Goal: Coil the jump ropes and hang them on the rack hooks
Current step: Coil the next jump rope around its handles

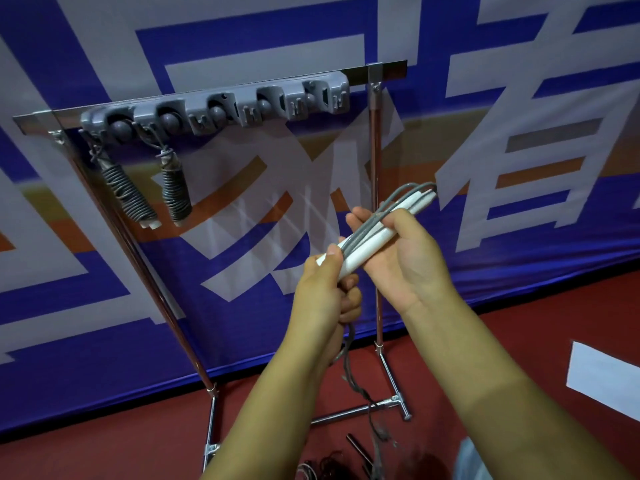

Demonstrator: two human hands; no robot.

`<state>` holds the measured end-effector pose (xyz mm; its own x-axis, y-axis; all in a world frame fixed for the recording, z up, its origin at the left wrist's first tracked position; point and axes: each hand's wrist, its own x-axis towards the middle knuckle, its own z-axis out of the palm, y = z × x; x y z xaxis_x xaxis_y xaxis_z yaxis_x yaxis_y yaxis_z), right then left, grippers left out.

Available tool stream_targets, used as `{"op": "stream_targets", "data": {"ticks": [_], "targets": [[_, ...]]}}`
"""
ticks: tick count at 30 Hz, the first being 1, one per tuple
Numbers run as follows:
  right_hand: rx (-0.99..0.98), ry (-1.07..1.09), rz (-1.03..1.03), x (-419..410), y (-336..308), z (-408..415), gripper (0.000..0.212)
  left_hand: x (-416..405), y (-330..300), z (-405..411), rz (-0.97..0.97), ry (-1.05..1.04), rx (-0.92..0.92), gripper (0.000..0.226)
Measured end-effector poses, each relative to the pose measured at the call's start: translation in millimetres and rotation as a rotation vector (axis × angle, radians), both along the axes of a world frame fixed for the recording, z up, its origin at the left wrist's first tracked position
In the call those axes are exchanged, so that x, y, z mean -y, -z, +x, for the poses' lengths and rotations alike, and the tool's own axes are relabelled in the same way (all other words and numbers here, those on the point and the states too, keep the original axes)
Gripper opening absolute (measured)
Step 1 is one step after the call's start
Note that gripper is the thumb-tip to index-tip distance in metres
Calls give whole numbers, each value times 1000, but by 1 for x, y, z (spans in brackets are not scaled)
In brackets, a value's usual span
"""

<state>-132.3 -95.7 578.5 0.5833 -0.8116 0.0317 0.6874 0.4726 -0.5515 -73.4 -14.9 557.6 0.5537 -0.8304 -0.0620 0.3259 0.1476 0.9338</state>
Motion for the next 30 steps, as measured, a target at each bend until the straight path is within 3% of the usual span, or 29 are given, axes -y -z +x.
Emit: {"op": "stream_targets", "data": {"ticks": [7, 14, 20, 25, 30], "targets": [[-138, 53, -63, -3, -1, -3, 21, 3, -1, -1, -15, -52, -21, 22], [92, -143, 6, -3, -2, -13, 49, 0, 2, -4, -31, -114, 311, 24], [137, -140, -74, -6, 0, -8, 13, -7, -1, -9, -77, -29, 404, 17], [43, 32, -104, -4, -3, -13, 26, -15, -5, -7, 11, 54, 575, 16], [-4, 171, -61, -3, -3, -21, 23, -26, -12, -4, 84, 34, 620, 32]]}}
